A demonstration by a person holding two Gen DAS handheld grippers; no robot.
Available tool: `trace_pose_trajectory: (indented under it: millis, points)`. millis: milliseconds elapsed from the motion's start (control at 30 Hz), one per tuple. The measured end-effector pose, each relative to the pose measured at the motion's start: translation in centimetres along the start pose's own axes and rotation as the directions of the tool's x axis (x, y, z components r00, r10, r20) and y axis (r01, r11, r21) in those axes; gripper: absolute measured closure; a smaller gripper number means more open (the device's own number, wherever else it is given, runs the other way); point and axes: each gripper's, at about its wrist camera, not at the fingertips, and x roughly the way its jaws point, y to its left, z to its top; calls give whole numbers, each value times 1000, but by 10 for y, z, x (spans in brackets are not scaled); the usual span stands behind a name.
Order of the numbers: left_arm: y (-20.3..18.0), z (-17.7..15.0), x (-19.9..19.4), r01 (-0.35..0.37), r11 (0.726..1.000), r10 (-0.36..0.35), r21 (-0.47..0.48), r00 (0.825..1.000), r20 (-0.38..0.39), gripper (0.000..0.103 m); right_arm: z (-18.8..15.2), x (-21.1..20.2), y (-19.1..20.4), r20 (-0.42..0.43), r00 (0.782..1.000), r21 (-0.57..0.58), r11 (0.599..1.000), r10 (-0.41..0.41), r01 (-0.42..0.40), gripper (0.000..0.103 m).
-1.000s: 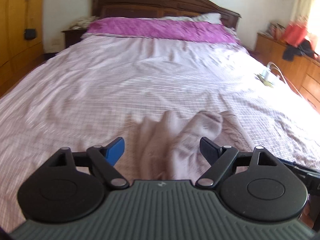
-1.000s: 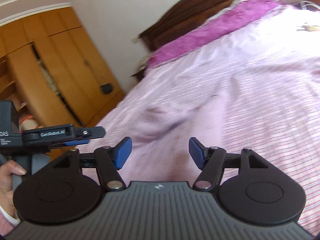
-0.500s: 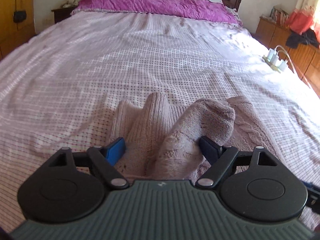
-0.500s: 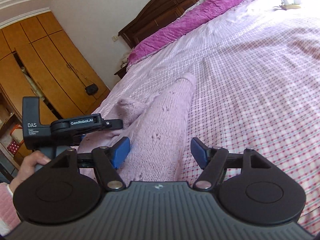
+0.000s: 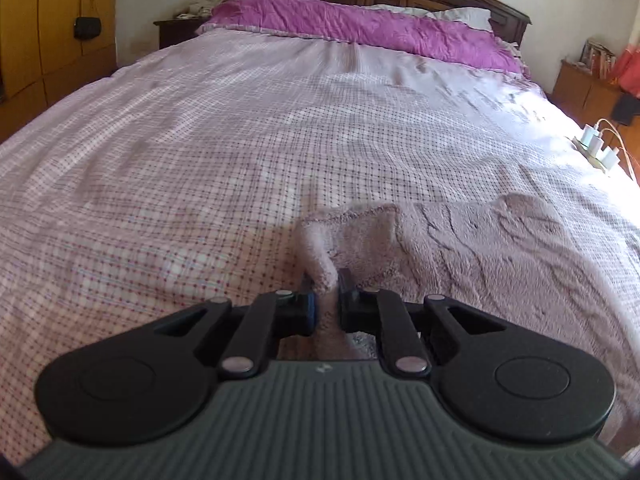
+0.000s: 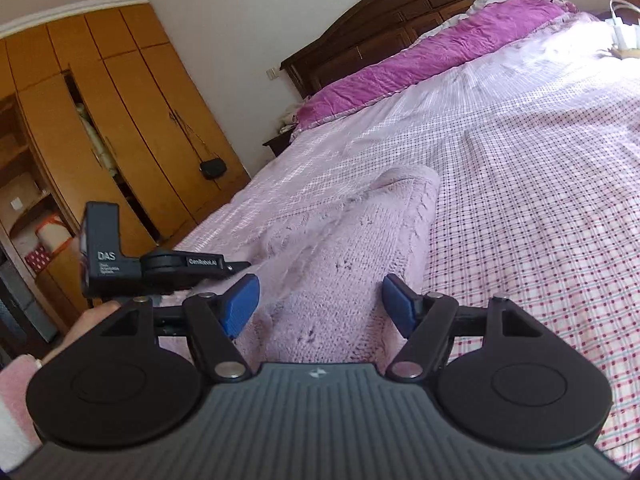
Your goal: Fold small clothes
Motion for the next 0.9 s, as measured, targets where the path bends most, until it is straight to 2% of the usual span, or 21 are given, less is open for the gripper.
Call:
trace_pose_trajectory:
  millis: [167,233,300,400,533,600,667,733,833,867,900]
  points:
    - [-4,2,-9,0,1000,0,-8,1000,-1,87,0,2,-2,-12,1000,5,1000,-11,11,28]
    - [-3,4,-16,19,1000,-19,-24,1000,-8,79,2,0,-6,-10,1000,32,999,-14,14,28]
    - [0,2,-26,62,997,-62,-49,998,-11,55,5,-2,-11,-1,1000,74,997,-15,15,27]
    - [10,-6,-42,125,984,-129,-127,992,-19,30,9,-5,-23,16,1000,148,989,-19,16,17]
    - [22,-22,-48,181,955,-207,-235,974,-89,28,17,10,-44,-68,997,237,971,40,-23,13]
    - [27,-30,-41,238,923,-289,-303,948,-135,28,18,27,-55,-137,986,293,955,91,-47,12]
    - [31,-38,-34,287,882,-359,-373,923,-139,24,18,43,-61,-174,977,320,945,122,-61,12]
    - [32,-40,-31,309,864,-386,-398,913,-130,23,19,52,-61,-181,973,313,946,142,-80,11]
    - [28,-42,-24,350,839,-437,-417,890,-132,24,23,65,-58,-208,965,307,947,163,-94,9]
    - [25,-42,-23,355,838,-441,-415,888,-131,26,23,68,-58,-211,963,309,946,168,-97,13]
    - [23,-42,-23,352,841,-437,-412,890,-132,37,25,69,-58,-213,963,315,944,167,-94,26]
